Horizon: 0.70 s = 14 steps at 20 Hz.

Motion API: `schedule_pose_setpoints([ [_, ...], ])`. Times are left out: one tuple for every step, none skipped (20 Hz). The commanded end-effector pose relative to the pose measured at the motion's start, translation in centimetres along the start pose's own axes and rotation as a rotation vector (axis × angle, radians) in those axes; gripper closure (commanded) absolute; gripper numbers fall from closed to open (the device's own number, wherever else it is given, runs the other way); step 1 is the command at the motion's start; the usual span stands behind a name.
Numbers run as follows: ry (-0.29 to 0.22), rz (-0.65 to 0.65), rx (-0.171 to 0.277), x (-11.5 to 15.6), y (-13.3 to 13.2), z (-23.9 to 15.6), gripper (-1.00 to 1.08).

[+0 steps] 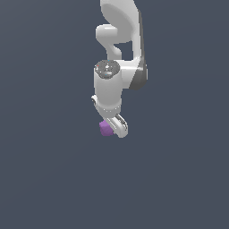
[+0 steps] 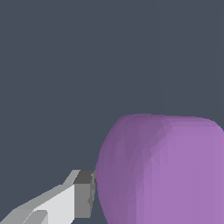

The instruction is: Pick up the object and move it to a goal position.

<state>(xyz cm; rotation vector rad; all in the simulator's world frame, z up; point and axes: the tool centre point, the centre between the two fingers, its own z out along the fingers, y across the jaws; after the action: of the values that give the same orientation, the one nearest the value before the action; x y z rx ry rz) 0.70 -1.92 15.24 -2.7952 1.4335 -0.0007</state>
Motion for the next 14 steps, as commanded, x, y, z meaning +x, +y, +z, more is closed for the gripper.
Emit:
schedule_pose_setpoints([
  [0.000, 0.000, 0.000, 1.9, 0.2, -2.0, 1.08],
  [0.000, 0.000, 0.000, 2.7, 0.2, -2.8, 1.08],
  [0.000, 0.000, 0.000, 3.5, 0.3, -3.6, 1.08],
  [0.000, 0.000, 0.000, 4.2, 0.3, -4.4, 1.08],
  [0.000, 0.000, 0.000, 5.0, 0.4, -5.2, 1.08],
  [0.000, 0.000, 0.000, 5.7, 0.4, -6.0, 1.08],
  [0.000, -0.001, -0.001, 6.4, 0.5, -6.7, 1.08],
  [0.000, -0.001, -0.001, 7.1, 0.5, -7.3, 1.08],
  [0.000, -0.001, -0.001, 7.7, 0.5, -8.0, 1.08],
  [0.000, -0.001, -0.001, 8.3, 0.6, -8.6, 1.08],
  [0.000, -0.001, -0.001, 8.9, 0.6, -9.2, 1.08],
  [0.000, -0.001, -0.001, 9.5, 0.6, -9.8, 1.08],
  [0.000, -0.001, -0.001, 10.0, 0.6, -10.4, 1.08],
  [0.000, -0.001, -0.001, 10.6, 0.6, -10.9, 1.08],
])
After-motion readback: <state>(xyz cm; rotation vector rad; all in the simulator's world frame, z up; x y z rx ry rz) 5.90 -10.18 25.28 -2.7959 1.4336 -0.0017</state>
